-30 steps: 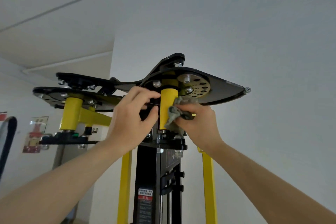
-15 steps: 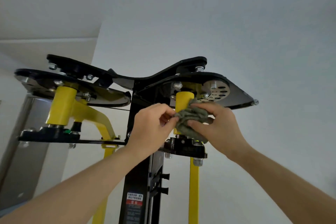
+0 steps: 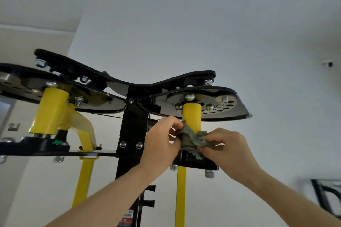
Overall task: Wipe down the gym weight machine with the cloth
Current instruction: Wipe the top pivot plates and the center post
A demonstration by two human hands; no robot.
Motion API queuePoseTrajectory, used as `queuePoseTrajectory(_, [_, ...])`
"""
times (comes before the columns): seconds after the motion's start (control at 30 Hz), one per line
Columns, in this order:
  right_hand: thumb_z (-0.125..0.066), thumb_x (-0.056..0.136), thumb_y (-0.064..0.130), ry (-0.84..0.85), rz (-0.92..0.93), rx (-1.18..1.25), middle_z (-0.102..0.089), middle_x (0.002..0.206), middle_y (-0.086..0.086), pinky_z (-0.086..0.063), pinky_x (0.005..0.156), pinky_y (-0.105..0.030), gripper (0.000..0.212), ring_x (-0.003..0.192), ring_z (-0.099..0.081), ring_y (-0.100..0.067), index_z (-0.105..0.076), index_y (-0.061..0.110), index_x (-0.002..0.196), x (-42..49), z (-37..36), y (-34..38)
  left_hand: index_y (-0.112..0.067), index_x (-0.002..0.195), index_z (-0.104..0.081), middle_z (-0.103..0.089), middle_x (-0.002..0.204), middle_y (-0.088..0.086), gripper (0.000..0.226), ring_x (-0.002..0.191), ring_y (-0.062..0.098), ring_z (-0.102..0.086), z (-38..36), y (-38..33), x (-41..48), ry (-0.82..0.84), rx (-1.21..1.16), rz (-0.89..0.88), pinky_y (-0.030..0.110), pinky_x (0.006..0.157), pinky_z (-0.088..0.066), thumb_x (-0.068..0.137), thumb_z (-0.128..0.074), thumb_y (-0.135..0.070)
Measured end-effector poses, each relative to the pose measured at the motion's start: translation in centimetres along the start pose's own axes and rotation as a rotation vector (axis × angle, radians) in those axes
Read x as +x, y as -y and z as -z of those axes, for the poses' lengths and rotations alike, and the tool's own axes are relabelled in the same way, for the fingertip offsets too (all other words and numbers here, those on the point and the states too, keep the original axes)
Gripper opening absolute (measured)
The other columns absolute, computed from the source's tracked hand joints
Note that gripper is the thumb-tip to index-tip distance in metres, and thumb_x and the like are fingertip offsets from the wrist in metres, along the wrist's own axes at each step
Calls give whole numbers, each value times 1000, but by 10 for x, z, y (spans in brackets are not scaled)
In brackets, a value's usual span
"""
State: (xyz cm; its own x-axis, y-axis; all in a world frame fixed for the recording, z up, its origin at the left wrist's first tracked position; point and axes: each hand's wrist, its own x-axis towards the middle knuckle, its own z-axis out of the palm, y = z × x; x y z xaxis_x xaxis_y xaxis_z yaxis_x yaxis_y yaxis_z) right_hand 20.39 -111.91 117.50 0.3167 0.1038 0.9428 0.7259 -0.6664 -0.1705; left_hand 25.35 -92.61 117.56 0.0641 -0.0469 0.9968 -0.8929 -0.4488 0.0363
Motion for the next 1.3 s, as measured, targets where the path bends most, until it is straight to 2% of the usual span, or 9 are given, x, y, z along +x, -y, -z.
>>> queuePoseTrajectory(0.17, [-80,77,8,40,113,-130,-67,84,12,-58,74,-34,18,78,-66,-13,-78,25,83,-6,2,18,-17,108,-71,-72,100,-8,24,88,12,-70,6,-11,-12,78,-328,177,27,70,-62,85,-72,-8])
queuePoseTrajectory(0.27, [-81,75,2,-62,205,-217,-69,97,11,-53,80,-20,30,87,-66,-8,-80,22,97,1,-5,28,-22,108,-71,-71,98,-12,29,81,11,-69,8,-14,-11,85,-300,109,29,67,-60,82,-80,-31])
queuePoseTrajectory(0.37, [-80,74,-2,-135,231,-306,-69,105,6,-45,86,-8,36,93,-63,-9,-79,18,104,10,-13,32,-24,98,-71,-71,86,-13,17,73,8,-66,11,-4,3,112,-189,133,36,70,-58,85,-79,-30])
queuePoseTrajectory(0.53, [-81,72,-4,-156,246,-379,-68,108,2,-48,88,-24,37,98,-63,-18,-78,14,104,17,-19,39,-25,89,-73,-71,79,-8,12,75,13,-65,24,10,19,279,-73,105,42,75,-55,84,-78,-35])
queuePoseTrajectory(0.7, [-84,71,2,93,383,-531,-65,92,8,-40,74,-15,25,84,-51,-14,-77,20,86,4,-29,41,-19,92,-75,-73,82,-2,10,78,20,-65,45,25,-3,526,-1,109,39,76,-55,88,-75,-27])
queuePoseTrajectory(0.8, [-67,85,17,235,450,-615,-66,85,10,-36,69,-13,9,79,-48,-13,-74,22,87,-1,-43,53,-17,94,-76,-73,84,1,12,79,22,-64,58,36,-9,566,100,76,38,76,-54,91,-69,-26])
queuePoseTrajectory(1.0, [-56,95,16,481,146,-668,-62,73,-2,-44,61,-29,20,72,-57,-20,-65,20,77,28,-71,75,-23,101,-75,-71,90,0,15,84,20,-63,78,58,7,546,355,41,32,71,-50,92,-63,-22])
queuePoseTrajectory(1.1, [-58,95,20,630,50,-605,-54,64,-4,-38,54,-28,34,62,-53,-21,-54,23,62,47,-88,76,-27,83,-69,-64,79,-1,6,78,24,-62,86,73,16,606,478,117,35,67,-52,87,-65,-25])
queuePoseTrajectory(1.3, [-61,96,26,741,-29,-646,-57,82,-9,-39,60,-31,16,80,-55,-26,-66,14,87,66,-119,70,-18,76,-68,-62,74,3,19,75,26,-61,98,97,14,695,579,257,31,59,-42,88,-64,-32])
